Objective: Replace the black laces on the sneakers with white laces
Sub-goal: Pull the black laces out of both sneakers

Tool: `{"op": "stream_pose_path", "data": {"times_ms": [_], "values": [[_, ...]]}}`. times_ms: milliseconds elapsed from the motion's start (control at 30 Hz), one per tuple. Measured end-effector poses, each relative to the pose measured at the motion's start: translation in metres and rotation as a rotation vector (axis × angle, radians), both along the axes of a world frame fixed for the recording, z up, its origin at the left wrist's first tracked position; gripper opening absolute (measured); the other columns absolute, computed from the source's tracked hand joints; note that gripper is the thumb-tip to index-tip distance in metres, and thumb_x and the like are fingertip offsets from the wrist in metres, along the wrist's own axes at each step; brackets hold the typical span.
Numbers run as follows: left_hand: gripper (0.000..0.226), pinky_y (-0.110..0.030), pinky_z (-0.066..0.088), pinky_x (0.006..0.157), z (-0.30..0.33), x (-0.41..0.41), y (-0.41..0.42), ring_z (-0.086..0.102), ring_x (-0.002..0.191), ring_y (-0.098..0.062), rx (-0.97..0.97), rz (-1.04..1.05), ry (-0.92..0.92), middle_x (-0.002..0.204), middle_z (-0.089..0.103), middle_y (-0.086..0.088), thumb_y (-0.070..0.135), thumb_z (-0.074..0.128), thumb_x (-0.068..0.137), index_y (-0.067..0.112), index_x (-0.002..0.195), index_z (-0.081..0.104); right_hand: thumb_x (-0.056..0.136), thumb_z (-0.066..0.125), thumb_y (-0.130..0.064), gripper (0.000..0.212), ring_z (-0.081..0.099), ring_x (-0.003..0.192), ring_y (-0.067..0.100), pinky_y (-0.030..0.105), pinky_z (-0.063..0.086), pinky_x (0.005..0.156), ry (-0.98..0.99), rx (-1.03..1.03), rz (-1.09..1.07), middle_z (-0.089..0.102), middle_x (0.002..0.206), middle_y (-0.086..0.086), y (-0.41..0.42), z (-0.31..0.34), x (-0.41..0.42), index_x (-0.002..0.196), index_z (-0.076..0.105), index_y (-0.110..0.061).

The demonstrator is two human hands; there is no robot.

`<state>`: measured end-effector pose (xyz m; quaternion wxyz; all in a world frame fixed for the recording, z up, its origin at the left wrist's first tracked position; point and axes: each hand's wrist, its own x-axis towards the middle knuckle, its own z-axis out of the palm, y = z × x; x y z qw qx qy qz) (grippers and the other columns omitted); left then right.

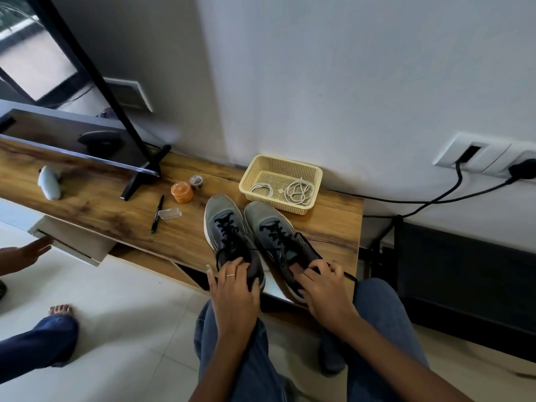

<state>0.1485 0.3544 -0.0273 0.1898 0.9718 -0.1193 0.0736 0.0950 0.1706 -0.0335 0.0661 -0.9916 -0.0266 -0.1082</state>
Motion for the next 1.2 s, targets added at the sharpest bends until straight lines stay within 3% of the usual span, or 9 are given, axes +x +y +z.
{"op": "stream_pose_path", "data": {"times_ms": [100, 167, 367, 467, 533, 633, 800, 1000, 1200], "values": [[0.047, -0.045, 0.008, 0.117, 0.005, -0.011, -0.005, 0.050, 0.124, -0.025, -0.026, 0.055, 0.005, 0.127, 0.058, -0.007, 0.021, 0.074, 0.077, 0.011, 0.120, 0.060, 0.064, 0.080, -0.038, 0.032, 0.046, 0.097, 0.017, 0.037, 0.045, 0.071, 0.031, -0.004, -0.014, 0.065, 0.091, -0.011, 0.002, 0.008, -0.004, 0.092, 0.069, -0.026], [0.049, -0.043, 0.006, 0.117, 0.009, -0.022, -0.010, 0.048, 0.126, -0.023, -0.050, 0.060, -0.012, 0.130, 0.055, -0.006, 0.021, 0.073, 0.078, 0.012, 0.123, 0.056, 0.079, 0.057, -0.046, 0.031, 0.047, 0.099, 0.016, 0.037, 0.046, 0.073, 0.033, 0.024, -0.049, 0.062, 0.099, -0.011, 0.002, 0.014, -0.009, 0.102, 0.067, -0.028], [0.040, -0.035, 0.012, 0.118, 0.018, -0.055, -0.040, 0.047, 0.124, -0.015, -0.208, -0.053, -0.022, 0.126, 0.056, 0.002, 0.032, 0.050, 0.086, 0.017, 0.123, 0.056, 0.088, 0.030, -0.049, 0.049, 0.043, 0.108, 0.017, 0.035, 0.029, 0.081, 0.090, 0.254, -0.153, 0.056, 0.116, -0.005, -0.008, 0.029, -0.022, 0.118, 0.061, -0.025], [0.037, -0.036, 0.024, 0.116, 0.023, -0.061, -0.059, 0.047, 0.124, -0.013, -0.262, -0.079, -0.014, 0.128, 0.054, 0.002, 0.025, 0.058, 0.089, 0.016, 0.124, 0.055, 0.096, 0.042, -0.037, 0.033, 0.041, 0.113, 0.016, 0.031, 0.023, 0.082, 0.082, 0.324, -0.185, 0.053, 0.120, -0.005, -0.014, 0.035, -0.016, 0.122, 0.058, -0.024], [0.041, -0.026, 0.036, 0.104, 0.030, -0.059, -0.068, 0.044, 0.125, -0.011, -0.402, 0.007, 0.127, 0.135, 0.047, 0.003, 0.025, 0.055, 0.093, 0.018, 0.133, 0.047, 0.096, 0.048, -0.029, 0.029, 0.044, 0.113, 0.018, 0.033, 0.027, 0.085, 0.081, 0.397, -0.199, 0.053, 0.118, -0.002, -0.014, 0.038, -0.007, 0.121, 0.058, -0.021], [0.054, -0.022, 0.036, 0.092, 0.031, -0.046, -0.077, 0.043, 0.128, -0.017, -0.555, 0.180, 0.365, 0.144, 0.038, -0.002, 0.030, 0.051, 0.096, 0.016, 0.144, 0.032, 0.095, 0.051, -0.026, 0.032, 0.048, 0.113, 0.019, 0.035, 0.037, 0.092, 0.103, 0.477, -0.211, 0.053, 0.118, 0.001, -0.012, 0.039, 0.010, 0.125, 0.057, -0.015], [0.068, -0.035, 0.039, 0.102, 0.017, -0.019, -0.081, 0.043, 0.131, -0.025, -0.673, 0.286, 0.578, 0.147, 0.039, -0.010, 0.036, 0.054, 0.094, 0.015, 0.150, 0.021, 0.094, 0.054, -0.024, 0.040, 0.048, 0.116, 0.022, 0.032, 0.041, 0.091, 0.189, 0.465, -0.246, 0.053, 0.123, 0.004, -0.012, 0.035, 0.034, 0.132, 0.051, -0.013], [0.063, -0.030, 0.032, 0.107, 0.009, -0.008, -0.085, 0.032, 0.138, -0.023, -0.598, 0.184, 0.595, 0.154, 0.029, -0.008, 0.020, 0.049, 0.098, 0.019, 0.153, 0.017, 0.081, 0.052, 0.001, 0.033, 0.058, 0.098, 0.027, 0.031, 0.043, 0.071, 0.202, 0.492, -0.291, 0.066, 0.101, 0.009, -0.024, 0.022, 0.039, 0.107, 0.069, -0.010], [0.060, -0.028, 0.031, 0.108, 0.000, -0.015, -0.089, 0.032, 0.138, -0.020, -0.547, 0.088, 0.575, 0.153, 0.029, -0.005, 0.016, 0.051, 0.097, 0.020, 0.151, 0.023, 0.085, 0.054, -0.004, 0.028, 0.060, 0.098, 0.023, 0.028, 0.043, 0.079, 0.162, 0.562, -0.362, 0.068, 0.106, 0.009, -0.035, 0.018, 0.015, 0.108, 0.069, -0.006]]}}
